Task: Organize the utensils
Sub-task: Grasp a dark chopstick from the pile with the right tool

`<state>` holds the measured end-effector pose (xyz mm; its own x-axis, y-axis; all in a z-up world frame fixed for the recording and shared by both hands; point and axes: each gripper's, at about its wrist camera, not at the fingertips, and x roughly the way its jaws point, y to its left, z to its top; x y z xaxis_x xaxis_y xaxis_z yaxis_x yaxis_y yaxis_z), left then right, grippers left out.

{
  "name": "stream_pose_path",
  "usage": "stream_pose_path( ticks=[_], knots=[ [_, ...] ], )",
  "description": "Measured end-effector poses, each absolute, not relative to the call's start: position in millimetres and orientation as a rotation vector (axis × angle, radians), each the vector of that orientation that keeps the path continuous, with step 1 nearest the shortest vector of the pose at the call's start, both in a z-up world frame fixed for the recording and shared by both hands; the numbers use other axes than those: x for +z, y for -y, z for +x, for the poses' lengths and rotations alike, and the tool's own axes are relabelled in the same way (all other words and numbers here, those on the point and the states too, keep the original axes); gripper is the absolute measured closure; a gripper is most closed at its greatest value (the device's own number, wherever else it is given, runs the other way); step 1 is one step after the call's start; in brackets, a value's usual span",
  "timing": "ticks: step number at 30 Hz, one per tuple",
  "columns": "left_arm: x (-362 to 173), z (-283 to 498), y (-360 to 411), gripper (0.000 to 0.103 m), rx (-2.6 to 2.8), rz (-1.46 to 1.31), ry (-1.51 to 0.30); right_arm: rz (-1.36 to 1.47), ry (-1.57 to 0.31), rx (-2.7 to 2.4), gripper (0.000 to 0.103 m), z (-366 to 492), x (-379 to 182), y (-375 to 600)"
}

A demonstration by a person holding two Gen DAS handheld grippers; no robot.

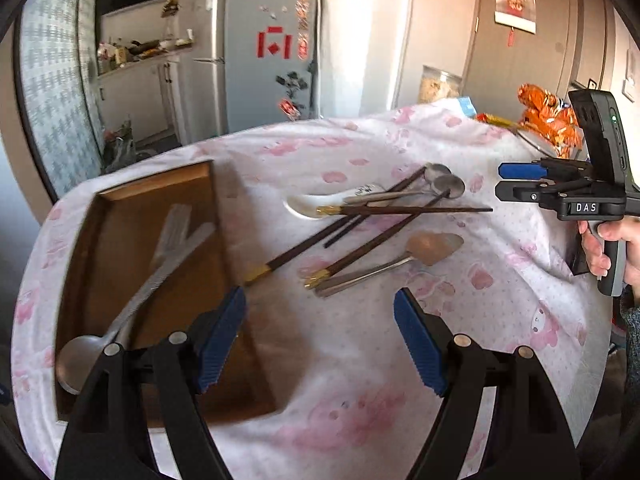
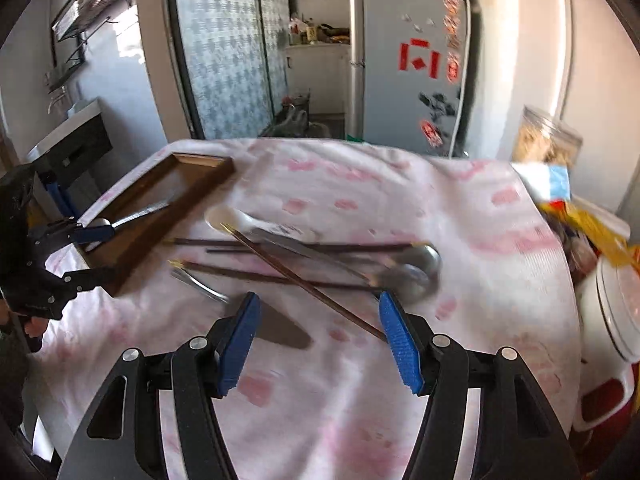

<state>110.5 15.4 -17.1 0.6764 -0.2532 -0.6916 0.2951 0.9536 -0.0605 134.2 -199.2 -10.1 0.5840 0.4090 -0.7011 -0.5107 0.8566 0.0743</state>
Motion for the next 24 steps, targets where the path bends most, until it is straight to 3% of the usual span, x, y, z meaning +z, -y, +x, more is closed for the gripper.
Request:
stream_pose_path(
  ticks=[2, 4, 7, 14, 18, 24],
  knots=[
    [-23, 121, -7, 0.024, -0.319, 0.065, -0.782, -0.180, -0.811, 0.549, 0.040, 139, -22, 199],
    [-28, 129, -2, 0.024, -0.326, 0.068, -0.799, -0.229, -0.831, 0.554, 0.051, 145, -35, 193],
    [-30, 141, 9, 0.024, -0.341, 0.086, -0.813, -0.276, -0.848, 0.570, 0.059, 158, -47, 183],
    [-31, 161, 25, 0.024, -0.396, 0.126, -0.831, -0.455, -0.852, 0.600, 0.065, 175, -62, 157],
    [-33, 167, 28, 0.024, -0.419, 0.105, -0.846, -0.511, -0.862, 0.676, 0.090, 172, -62, 149],
    [-34, 169, 30, 0.024, -0.435, 0.075, -0.846, -0.467, -0.850, 0.733, 0.098, 169, -56, 154]
  ],
)
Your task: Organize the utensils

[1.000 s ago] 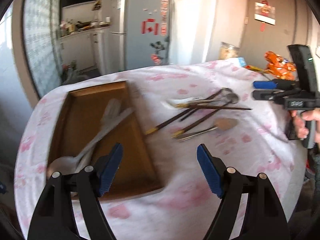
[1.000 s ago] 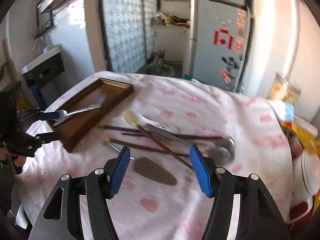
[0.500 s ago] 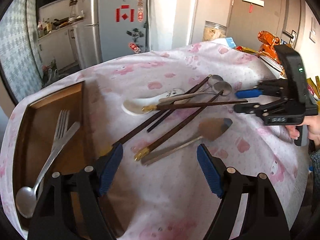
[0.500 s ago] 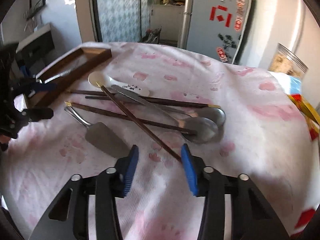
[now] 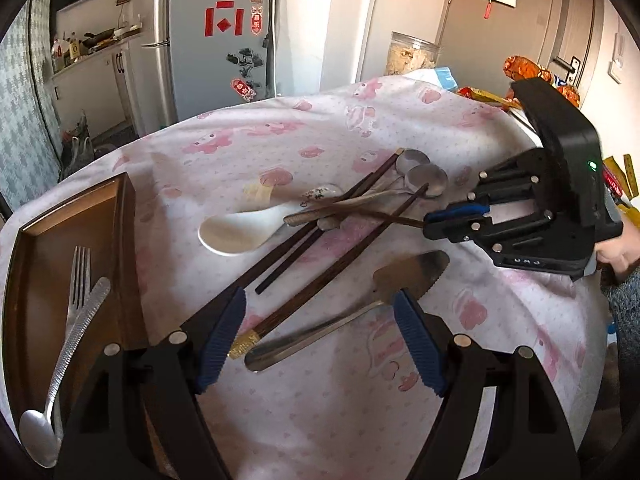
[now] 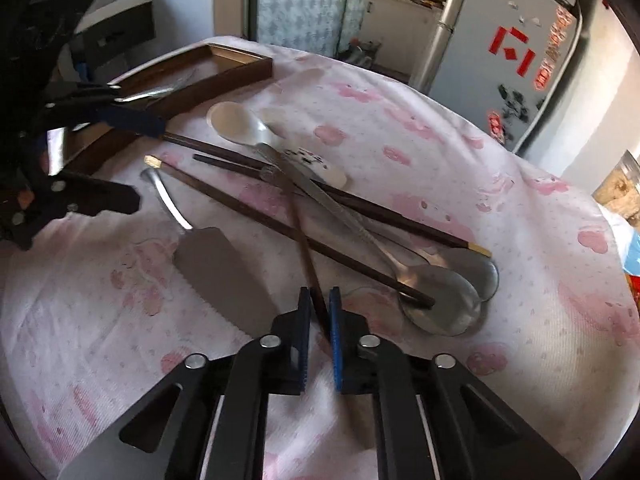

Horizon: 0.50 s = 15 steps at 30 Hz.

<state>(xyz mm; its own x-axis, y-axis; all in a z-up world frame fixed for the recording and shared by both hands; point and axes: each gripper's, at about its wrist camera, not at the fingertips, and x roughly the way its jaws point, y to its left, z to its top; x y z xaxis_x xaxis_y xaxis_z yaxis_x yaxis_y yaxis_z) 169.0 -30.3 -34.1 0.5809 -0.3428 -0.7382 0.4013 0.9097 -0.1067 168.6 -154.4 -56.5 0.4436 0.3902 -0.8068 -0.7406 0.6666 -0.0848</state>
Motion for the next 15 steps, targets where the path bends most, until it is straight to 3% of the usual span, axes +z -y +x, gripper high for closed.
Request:
stream_pose_path(
  ticks=[15],
  knots=[
    [-26, 188, 19, 0.024, -0.349, -0.126, -0.868, -0.424, -0.677, 0.869, 0.098, 86, -22, 124]
  ],
)
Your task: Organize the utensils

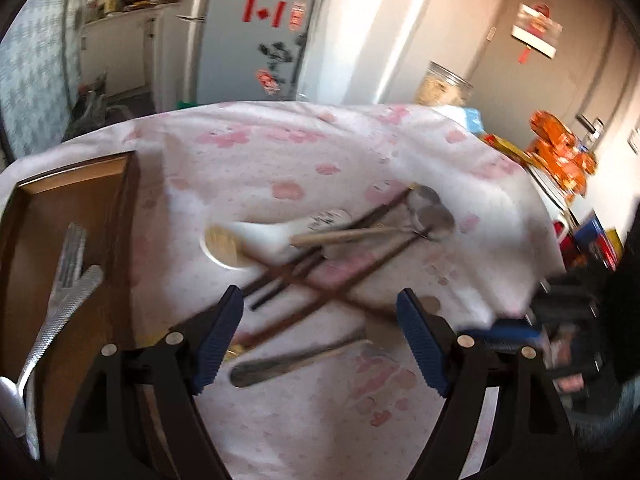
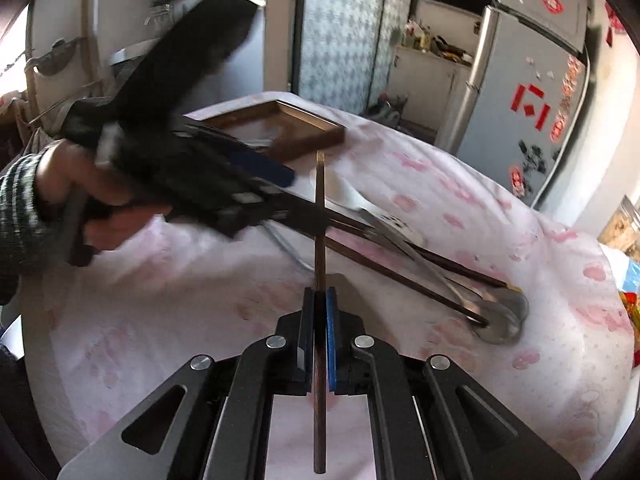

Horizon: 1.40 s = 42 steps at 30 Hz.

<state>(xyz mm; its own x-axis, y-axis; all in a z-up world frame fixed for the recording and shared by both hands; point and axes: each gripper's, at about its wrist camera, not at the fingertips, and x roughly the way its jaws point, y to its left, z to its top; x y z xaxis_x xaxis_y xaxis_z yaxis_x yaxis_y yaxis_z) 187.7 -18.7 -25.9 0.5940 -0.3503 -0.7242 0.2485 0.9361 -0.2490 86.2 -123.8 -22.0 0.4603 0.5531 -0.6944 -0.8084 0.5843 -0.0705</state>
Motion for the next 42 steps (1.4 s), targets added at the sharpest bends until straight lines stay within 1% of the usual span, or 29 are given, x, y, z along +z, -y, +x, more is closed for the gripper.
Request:
stream_pose_path(
  ticks=[1, 2, 3, 4, 5, 6, 8, 9, 10, 11, 12, 18, 24, 29, 30, 31, 35, 36, 39, 41, 42],
  knots=[
    [-25, 188, 17, 0.040, -0.336, -0.124, -0.861, -0.427, -0.672, 0.872, 0.098, 84, -21, 122],
    [-25, 188, 14, 0.049, -0.318, -0.124, -0.860, -0.429, -0.667, 0.876, 0.098, 81, -20, 119],
    [-24, 188, 10, 0.068, -0.308, -0.131, -0.857, -0.428, -0.657, 0.879, 0.098, 78, -19, 117],
    [-23, 189, 6, 0.083, -0.298, -0.139, -0.857, -0.423, -0.654, 0.881, 0.098, 76, -18, 116],
    [-22, 188, 4, 0.087, -0.290, -0.136, -0.856, -0.426, -0.644, 0.874, 0.098, 74, -17, 114],
    [-21, 188, 2, 0.088, -0.282, -0.131, -0.860, -0.431, -0.641, 0.857, 0.098, 74, -16, 113],
    [-23, 186, -2, 0.088, -0.263, -0.125, -0.882, -0.431, -0.645, 0.838, 0.098, 76, -17, 112],
    [-24, 185, -5, 0.074, -0.249, -0.120, -0.894, -0.428, -0.646, 0.826, 0.098, 77, -18, 112],
    [-25, 184, -7, 0.040, -0.247, -0.124, -0.904, -0.416, -0.649, 0.817, 0.098, 80, -18, 114],
    [-25, 183, -10, 0.027, -0.255, -0.142, -0.908, -0.407, -0.645, 0.811, 0.098, 80, -18, 115],
    [-26, 181, -13, 0.023, -0.259, -0.163, -0.907, -0.384, -0.639, 0.814, 0.098, 81, -16, 118],
    [-37, 189, -18, 0.020, -0.242, -0.200, -0.942, -0.361, -0.595, 0.779, 0.098, 74, -10, 121],
    [-46, 192, -20, 0.020, -0.231, -0.218, -0.972, -0.307, -0.589, 0.753, 0.098, 78, -3, 138],
    [-45, 194, -15, 0.020, -0.219, -0.201, -0.959, -0.285, -0.565, 0.801, 0.098, 68, 0, 135],
    [-44, 195, -15, 0.023, -0.218, -0.202, -0.957, -0.287, -0.564, 0.809, 0.098, 66, 0, 134],
    [-43, 195, -14, 0.032, -0.221, -0.200, -0.952, -0.279, -0.566, 0.819, 0.098, 66, 0, 134],
    [-41, 196, -11, 0.046, -0.238, -0.209, -0.942, -0.276, -0.571, 0.820, 0.098, 66, -3, 132],
    [-40, 196, -11, 0.054, -0.241, -0.213, -0.934, -0.268, -0.573, 0.820, 0.098, 66, -4, 133],
    [-35, 196, -12, 0.060, -0.251, -0.240, -0.906, -0.269, -0.582, 0.828, 0.098, 65, -9, 129],
    [-33, 197, -11, 0.060, -0.255, -0.244, -0.904, -0.279, -0.583, 0.824, 0.098, 63, -11, 127],
    [-32, 198, -12, 0.058, -0.258, -0.254, -0.908, -0.282, -0.584, 0.821, 0.098, 63, -12, 125]
  ],
)
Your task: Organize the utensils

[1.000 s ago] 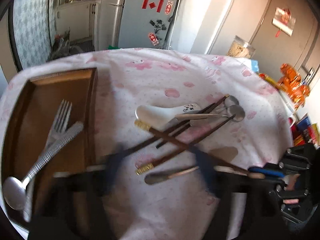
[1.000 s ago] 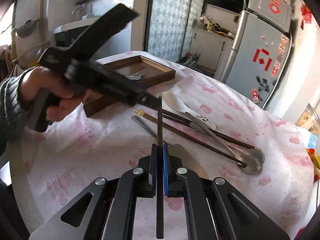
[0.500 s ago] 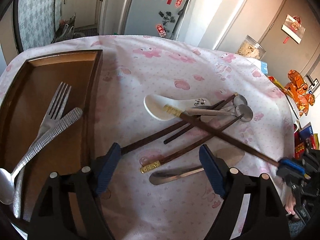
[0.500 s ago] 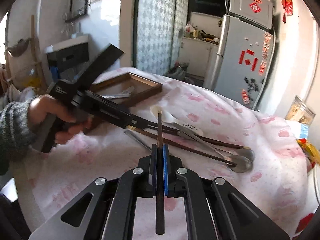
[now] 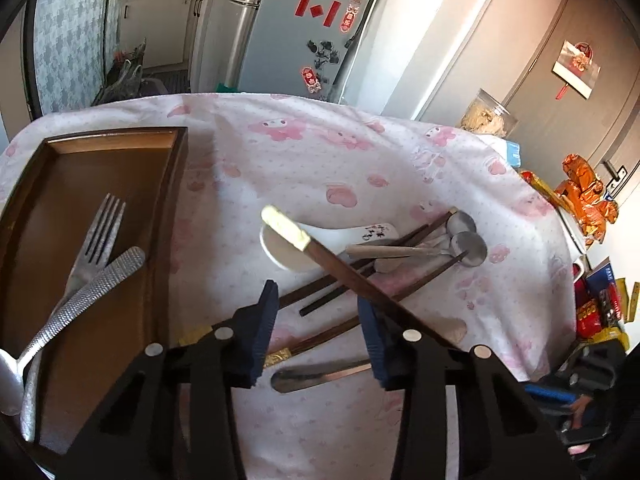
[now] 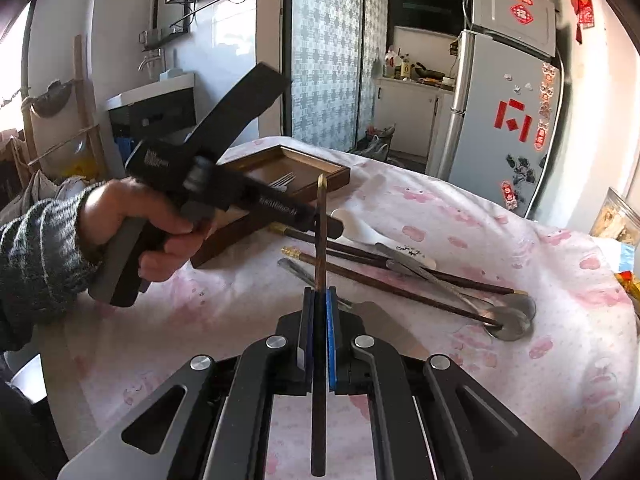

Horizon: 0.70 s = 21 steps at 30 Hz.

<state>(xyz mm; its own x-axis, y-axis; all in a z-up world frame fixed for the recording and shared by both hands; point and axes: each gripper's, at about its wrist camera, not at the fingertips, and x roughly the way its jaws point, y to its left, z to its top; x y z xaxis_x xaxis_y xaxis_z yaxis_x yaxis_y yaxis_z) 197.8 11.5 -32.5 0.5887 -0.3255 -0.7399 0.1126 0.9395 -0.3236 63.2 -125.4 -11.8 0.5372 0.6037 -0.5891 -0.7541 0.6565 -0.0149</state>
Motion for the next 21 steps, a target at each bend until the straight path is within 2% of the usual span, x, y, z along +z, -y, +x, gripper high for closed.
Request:
stream_pose_path(
  ticks=[1, 8, 12, 21],
  knots=[
    [-32, 198, -12, 0.054, -0.260, -0.264, -0.908, -0.281, -0.588, 0.818, 0.098, 64, -13, 124],
    [-28, 198, -19, 0.045, -0.258, -0.303, -0.889, -0.280, -0.618, 0.815, 0.098, 68, -23, 116],
    [-25, 195, -24, 0.035, -0.288, -0.336, -0.880, -0.274, -0.642, 0.799, 0.098, 73, -27, 115],
    [-18, 188, -20, 0.029, -0.325, -0.334, -0.854, -0.251, -0.696, 0.735, 0.098, 90, -37, 116]
  ],
)
